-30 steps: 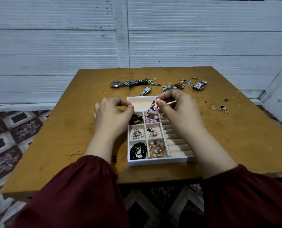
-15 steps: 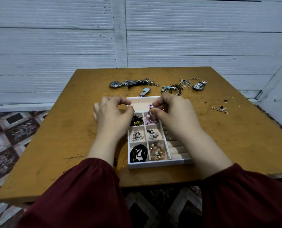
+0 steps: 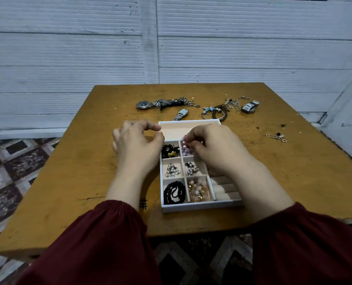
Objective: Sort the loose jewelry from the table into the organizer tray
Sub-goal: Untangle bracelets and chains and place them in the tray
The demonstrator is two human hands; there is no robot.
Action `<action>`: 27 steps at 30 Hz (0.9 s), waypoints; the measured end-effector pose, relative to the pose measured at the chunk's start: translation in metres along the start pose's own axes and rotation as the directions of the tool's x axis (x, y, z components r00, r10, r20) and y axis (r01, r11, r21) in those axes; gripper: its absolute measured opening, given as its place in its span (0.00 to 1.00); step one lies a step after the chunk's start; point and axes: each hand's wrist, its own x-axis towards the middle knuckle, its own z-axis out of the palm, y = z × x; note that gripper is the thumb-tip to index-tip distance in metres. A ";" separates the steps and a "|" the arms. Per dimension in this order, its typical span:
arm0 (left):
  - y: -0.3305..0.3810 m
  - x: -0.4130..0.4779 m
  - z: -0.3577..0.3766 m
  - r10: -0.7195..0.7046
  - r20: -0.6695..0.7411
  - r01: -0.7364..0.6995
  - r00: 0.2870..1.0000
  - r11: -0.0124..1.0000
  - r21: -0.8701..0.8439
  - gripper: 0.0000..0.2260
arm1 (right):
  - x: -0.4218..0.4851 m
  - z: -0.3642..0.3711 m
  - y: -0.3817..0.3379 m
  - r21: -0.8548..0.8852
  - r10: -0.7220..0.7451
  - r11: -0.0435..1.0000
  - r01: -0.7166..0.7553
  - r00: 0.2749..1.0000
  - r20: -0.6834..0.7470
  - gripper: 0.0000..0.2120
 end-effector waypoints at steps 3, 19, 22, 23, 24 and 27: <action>0.001 0.000 0.001 -0.002 0.001 0.002 1.000 1.000 0.002 0.04 | 0.004 -0.001 0.005 -0.055 -0.038 0.998 0.036 0.998 -0.050 0.14; 0.000 0.002 0.006 0.004 0.008 -0.004 1.000 1.000 0.010 0.04 | 0.011 -0.006 0.007 0.022 -0.040 0.999 0.040 0.999 -0.003 0.04; 0.002 0.001 0.006 -0.006 0.003 0.006 1.000 1.000 0.004 0.04 | 0.008 -0.014 0.008 0.067 -0.020 0.998 0.016 0.998 0.062 0.06; 0.002 0.001 0.006 -0.006 0.001 0.006 1.000 1.000 0.007 0.05 | 0.006 -0.016 0.008 0.066 -0.023 0.998 0.018 0.996 0.084 0.07; 0.002 0.001 0.006 -0.004 0.000 0.004 1.000 1.000 0.010 0.05 | 0.005 -0.017 0.007 0.070 -0.025 0.997 0.018 0.994 0.105 0.06; 0.002 0.000 0.006 0.001 -0.002 -0.001 1.000 1.000 0.015 0.04 | 0.004 -0.018 0.005 0.069 -0.027 0.997 0.018 0.990 0.136 0.07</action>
